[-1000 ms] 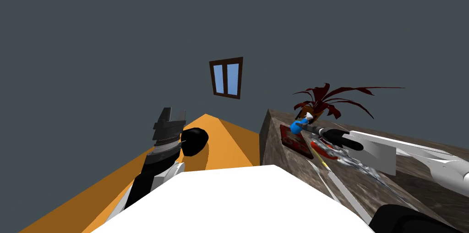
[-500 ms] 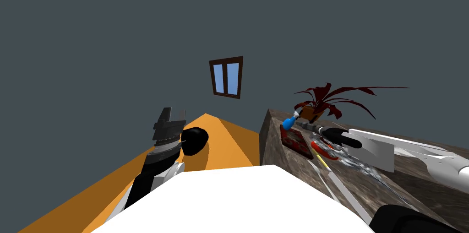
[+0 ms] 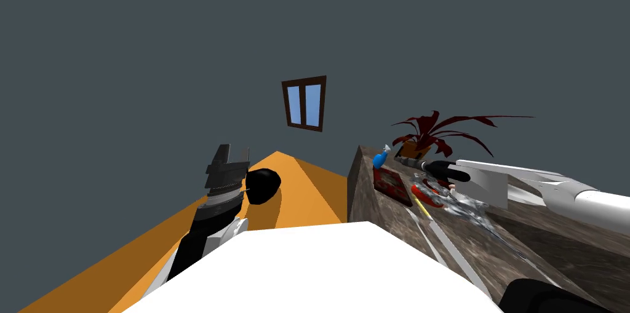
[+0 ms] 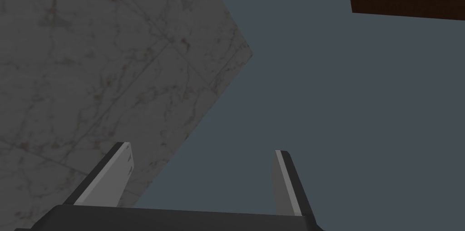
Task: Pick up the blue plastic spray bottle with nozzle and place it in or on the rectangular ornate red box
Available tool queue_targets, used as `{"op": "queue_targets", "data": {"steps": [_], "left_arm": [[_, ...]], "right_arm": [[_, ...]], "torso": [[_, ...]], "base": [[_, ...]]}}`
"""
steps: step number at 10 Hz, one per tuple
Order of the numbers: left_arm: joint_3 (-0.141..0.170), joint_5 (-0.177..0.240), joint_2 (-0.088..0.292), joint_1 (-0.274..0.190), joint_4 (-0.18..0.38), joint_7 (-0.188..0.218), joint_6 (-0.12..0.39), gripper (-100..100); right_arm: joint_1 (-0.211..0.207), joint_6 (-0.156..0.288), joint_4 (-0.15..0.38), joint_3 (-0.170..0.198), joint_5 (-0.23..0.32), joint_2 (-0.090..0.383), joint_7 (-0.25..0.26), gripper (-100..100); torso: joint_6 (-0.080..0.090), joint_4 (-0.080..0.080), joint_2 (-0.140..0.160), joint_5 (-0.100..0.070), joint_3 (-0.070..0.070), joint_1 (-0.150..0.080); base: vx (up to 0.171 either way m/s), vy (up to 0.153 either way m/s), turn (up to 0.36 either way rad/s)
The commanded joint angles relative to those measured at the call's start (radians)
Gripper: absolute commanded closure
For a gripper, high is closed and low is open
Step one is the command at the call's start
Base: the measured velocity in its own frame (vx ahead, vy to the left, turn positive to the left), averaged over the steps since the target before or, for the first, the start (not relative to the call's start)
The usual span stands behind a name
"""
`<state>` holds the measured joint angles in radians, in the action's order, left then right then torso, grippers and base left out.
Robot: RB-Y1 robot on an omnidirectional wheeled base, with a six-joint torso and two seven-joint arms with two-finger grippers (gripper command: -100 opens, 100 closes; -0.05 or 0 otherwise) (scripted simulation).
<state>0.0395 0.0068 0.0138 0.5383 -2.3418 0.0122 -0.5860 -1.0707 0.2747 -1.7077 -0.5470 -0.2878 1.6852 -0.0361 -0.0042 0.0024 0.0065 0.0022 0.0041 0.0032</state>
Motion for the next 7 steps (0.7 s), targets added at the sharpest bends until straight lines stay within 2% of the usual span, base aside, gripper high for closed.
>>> {"op": "queue_targets", "data": {"steps": [1,3,4,5,7], "left_arm": [[0.000,0.000,0.000,0.000,0.000,0.000,0.000,0],[0.000,0.000,0.000,0.000,0.000,0.000,0.000,0],[0.000,0.000,0.000,0.000,0.000,0.000,0.000,0],[0.000,0.000,0.000,0.000,0.000,0.000,0.000,0],[0.000,0.000,0.000,0.000,0.000,0.000,0.000,0]], "right_arm": [[-0.014,0.012,0.008,-0.019,-0.033,0.041,-0.007,-100],[-0.038,0.023,0.020,-0.049,-0.079,0.093,-0.013,-100],[-0.043,0.020,0.013,-0.054,-0.075,0.076,-0.003,-100],[-0.045,0.022,0.013,-0.059,-0.079,0.078,0.000,0],[-0.045,0.022,0.013,-0.058,-0.079,0.078,-0.001,0]], "torso": [[0.000,0.000,0.000,0.000,0.000,0.000],[0.000,0.000,-0.001,0.000,-0.001,0.001],[0.000,0.000,-0.001,0.000,-0.001,0.002],[0.000,-0.001,-0.003,0.000,-0.001,0.001],[0.000,-0.001,-0.004,0.000,-0.002,0.001]], "base": [[-0.054,0.002,0.053],[-0.055,0.000,0.023],[-0.021,0.000,0.010],[0.000,0.000,0.000],[0.000,0.000,0.000]]}}
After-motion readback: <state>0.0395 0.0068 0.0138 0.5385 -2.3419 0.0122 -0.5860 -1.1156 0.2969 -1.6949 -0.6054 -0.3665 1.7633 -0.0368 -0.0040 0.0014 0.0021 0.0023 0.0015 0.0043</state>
